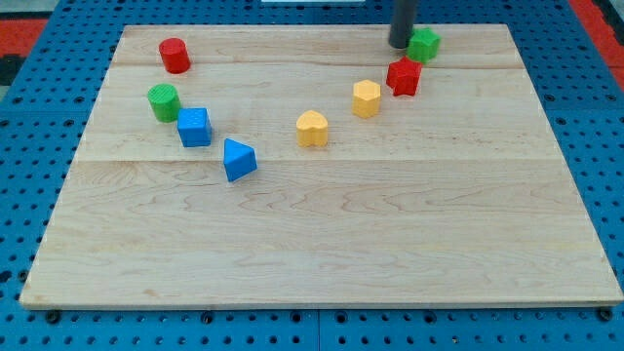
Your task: Slide red circle slightly left
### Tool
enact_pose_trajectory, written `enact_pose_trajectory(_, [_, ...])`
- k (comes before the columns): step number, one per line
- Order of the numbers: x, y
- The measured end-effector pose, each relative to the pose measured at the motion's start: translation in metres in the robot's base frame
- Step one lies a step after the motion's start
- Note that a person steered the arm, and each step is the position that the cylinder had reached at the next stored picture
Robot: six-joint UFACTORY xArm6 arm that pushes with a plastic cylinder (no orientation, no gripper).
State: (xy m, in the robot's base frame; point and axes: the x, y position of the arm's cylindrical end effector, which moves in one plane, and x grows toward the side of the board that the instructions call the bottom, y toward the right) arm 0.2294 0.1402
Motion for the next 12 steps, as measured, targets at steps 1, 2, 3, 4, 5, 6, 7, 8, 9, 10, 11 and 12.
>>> enact_pose_trajectory(1, [0.000,0.015])
enact_pose_trajectory(2, [-0.028,0.000])
enact_pose_trajectory(3, [-0.038,-0.004])
enact_pose_trajectory(4, [-0.038,-0.008])
enact_pose_trajectory(5, [-0.038,-0.008])
enact_pose_trajectory(6, [-0.038,-0.009])
enact_pose_trajectory(7, [-0.037,-0.010])
enact_pose_trajectory(8, [-0.036,-0.036])
enact_pose_trajectory(9, [-0.032,-0.163])
enact_pose_trajectory(10, [0.013,-0.270])
enact_pose_trajectory(11, [0.057,-0.270])
enact_pose_trajectory(12, [0.045,-0.307])
